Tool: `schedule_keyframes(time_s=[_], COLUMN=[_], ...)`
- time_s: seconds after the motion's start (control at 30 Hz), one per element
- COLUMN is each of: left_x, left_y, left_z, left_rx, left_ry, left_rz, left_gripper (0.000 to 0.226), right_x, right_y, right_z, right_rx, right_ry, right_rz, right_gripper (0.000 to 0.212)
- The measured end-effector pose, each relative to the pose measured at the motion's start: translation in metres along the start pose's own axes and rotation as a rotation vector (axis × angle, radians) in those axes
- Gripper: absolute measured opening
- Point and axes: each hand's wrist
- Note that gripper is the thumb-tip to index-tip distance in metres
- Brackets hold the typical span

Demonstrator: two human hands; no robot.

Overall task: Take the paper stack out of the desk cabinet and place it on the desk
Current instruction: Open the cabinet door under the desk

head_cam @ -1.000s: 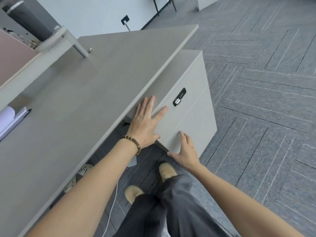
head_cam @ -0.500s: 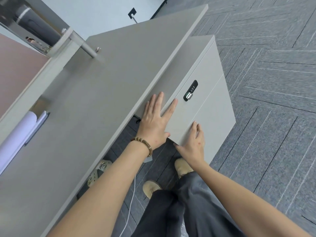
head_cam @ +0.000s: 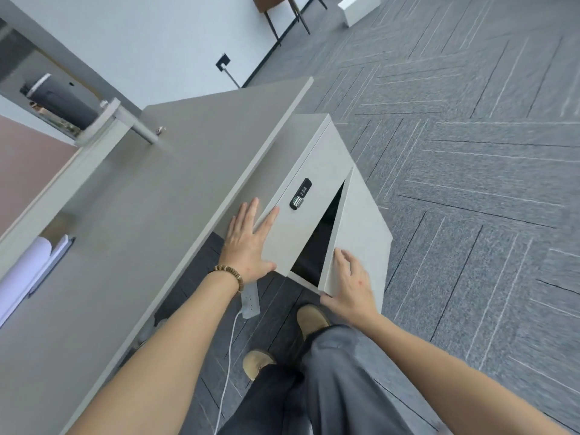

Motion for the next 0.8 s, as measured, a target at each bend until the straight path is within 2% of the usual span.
schedule_keyframes(time_s=[0.13, 0.27, 0.43, 0.57, 0.67, 0.8], left_x=[-0.003, -0.005, -0.014, -0.016, -0.014, -0.013], left_y=[0.013, 0.026, 0.035, 0.037, 0.036, 0.03], left_z=[0.008, 0.02, 0.032, 0.034, 0.037, 0.04], left_rx=[-0.031, -0.051, -0.09, -0.106, -0.084, -0.078], left_ry=[0.046, 0.106, 0.125, 0.134, 0.151, 0.173], left_rz=[-0.082, -0.172, -0.185, -0.181, -0.161, -0.127], left_gripper=[0.131, 0.136, 0.135, 0.133, 0.133, 0.133], right_x=[-0.02, -0.031, -0.031, -0.016, 0.001, 0.023], right_y=[0.045, 0.087, 0.155, 0.219, 0.258, 0.275], right_z=[0.017, 0.026, 0.043, 0.061, 0.064, 0.056], right_rx=[0.058, 0.044, -0.014, -0.164, -0.36, -0.571], right_ry=[0.069, 0.06, -0.019, -0.038, -0.067, -0.172], right_rz=[-0.061, -0.1, -0.166, -0.183, -0.134, -0.04], right_gripper=[0.095, 0.086, 0.082, 0.082, 0.085, 0.088])
Point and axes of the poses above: each hand's wrist, its own x-axis towards the middle knuckle, its own y-axis out of the back of the hand, z = x × y, and after that the axes turned 11 degrees about x, right-handed
